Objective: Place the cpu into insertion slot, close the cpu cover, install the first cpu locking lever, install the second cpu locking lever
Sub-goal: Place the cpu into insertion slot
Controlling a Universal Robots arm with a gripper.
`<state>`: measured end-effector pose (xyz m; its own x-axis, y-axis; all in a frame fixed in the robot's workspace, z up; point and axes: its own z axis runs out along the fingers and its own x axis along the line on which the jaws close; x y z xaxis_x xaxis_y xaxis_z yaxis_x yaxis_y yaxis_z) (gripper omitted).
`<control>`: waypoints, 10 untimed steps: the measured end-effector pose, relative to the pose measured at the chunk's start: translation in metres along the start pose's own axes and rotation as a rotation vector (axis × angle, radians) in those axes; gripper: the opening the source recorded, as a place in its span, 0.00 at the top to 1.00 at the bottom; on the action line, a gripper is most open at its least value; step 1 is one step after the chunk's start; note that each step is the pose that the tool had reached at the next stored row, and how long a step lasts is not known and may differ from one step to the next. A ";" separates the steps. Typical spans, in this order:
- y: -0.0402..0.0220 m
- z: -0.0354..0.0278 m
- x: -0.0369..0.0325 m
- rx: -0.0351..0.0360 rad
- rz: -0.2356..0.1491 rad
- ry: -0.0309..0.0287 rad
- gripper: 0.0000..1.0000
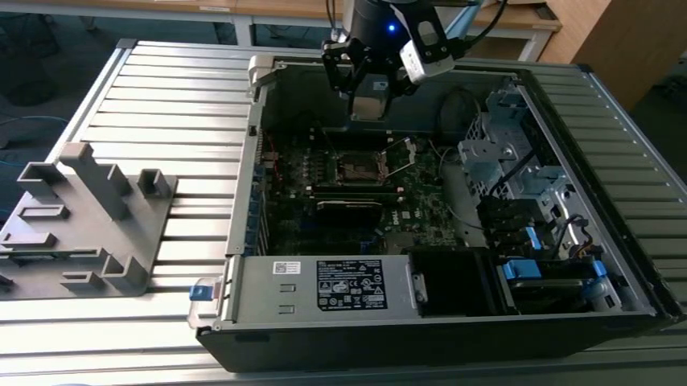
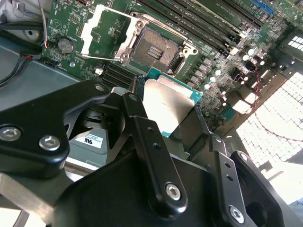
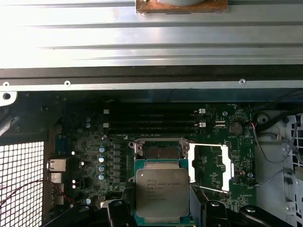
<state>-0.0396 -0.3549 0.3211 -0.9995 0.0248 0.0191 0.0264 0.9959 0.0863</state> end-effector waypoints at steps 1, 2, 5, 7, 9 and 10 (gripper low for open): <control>0.0000 0.0001 0.0000 -0.0001 0.000 -0.0001 0.46; 0.0000 0.0001 0.0000 -0.0001 0.000 -0.0001 0.46; 0.0000 0.0002 0.0000 -0.0002 0.000 -0.0001 0.46; 0.0000 0.0002 0.0000 -0.0002 0.000 -0.0001 0.46; 0.0000 0.0003 0.0000 -0.0002 0.000 -0.0001 0.46; 0.0000 0.0007 0.0000 -0.0004 0.000 -0.0002 0.46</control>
<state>-0.0395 -0.3548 0.3204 -0.9995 0.0248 0.0189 0.0263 0.9959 0.0867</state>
